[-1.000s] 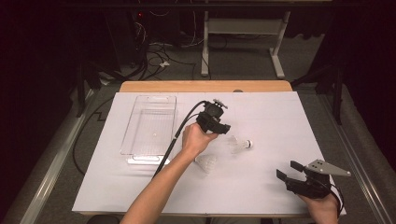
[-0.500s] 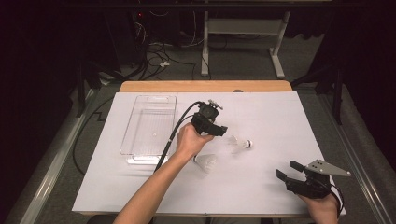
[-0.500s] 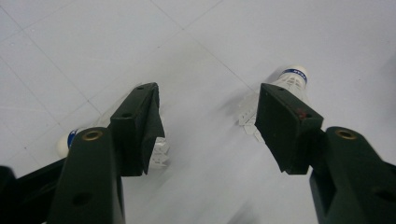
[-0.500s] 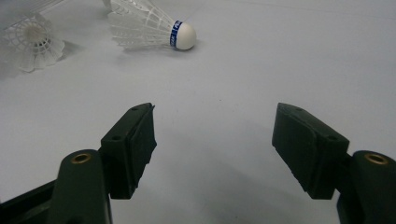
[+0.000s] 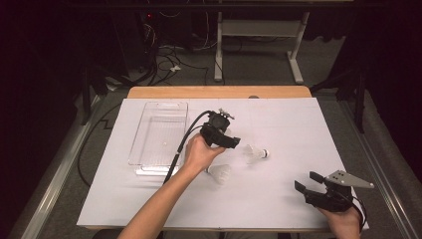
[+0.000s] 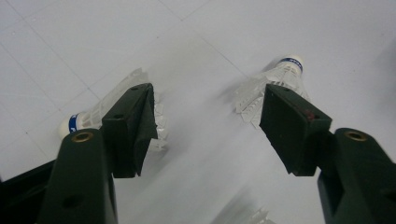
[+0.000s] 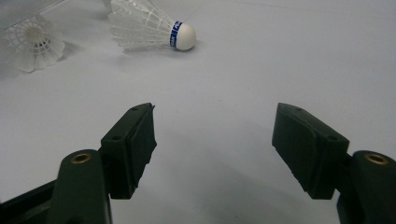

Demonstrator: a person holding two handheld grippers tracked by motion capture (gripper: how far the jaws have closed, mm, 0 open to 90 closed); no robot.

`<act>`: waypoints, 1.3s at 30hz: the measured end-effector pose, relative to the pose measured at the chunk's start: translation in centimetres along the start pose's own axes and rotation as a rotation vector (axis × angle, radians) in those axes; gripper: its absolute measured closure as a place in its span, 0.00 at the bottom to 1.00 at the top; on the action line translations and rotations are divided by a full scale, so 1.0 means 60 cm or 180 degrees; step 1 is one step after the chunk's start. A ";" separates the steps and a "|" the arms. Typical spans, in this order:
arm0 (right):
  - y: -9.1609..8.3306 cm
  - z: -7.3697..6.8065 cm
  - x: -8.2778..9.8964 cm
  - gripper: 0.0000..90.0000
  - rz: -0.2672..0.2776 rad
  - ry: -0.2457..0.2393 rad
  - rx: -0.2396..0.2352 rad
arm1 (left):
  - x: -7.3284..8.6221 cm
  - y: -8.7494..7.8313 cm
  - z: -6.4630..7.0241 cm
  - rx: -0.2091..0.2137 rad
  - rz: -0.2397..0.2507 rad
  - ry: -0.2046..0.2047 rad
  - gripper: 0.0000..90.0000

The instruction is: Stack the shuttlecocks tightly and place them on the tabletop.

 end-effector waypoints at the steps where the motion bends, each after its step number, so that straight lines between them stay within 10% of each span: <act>1: 0.000 0.000 0.000 0.34 -0.0003 0.0000 0.0001 | 0.001 -0.001 0.000 0.0000 0.0007 0.0001 0.40; 39: 0.001 -0.001 0.000 0.34 -0.0009 -0.0009 0.0002 | 0.068 -0.048 -0.007 -0.0048 0.0060 -0.0105 0.36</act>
Point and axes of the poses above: each handheld gripper's, and its own axes: y roughly forward along the jaws, x roughly out of its underside, z roughly to its right, the point moved 10 cm from there along y, roughly forward along the jaws, and after that the axes turned 11 degrees about x, right-handed, at the moved point
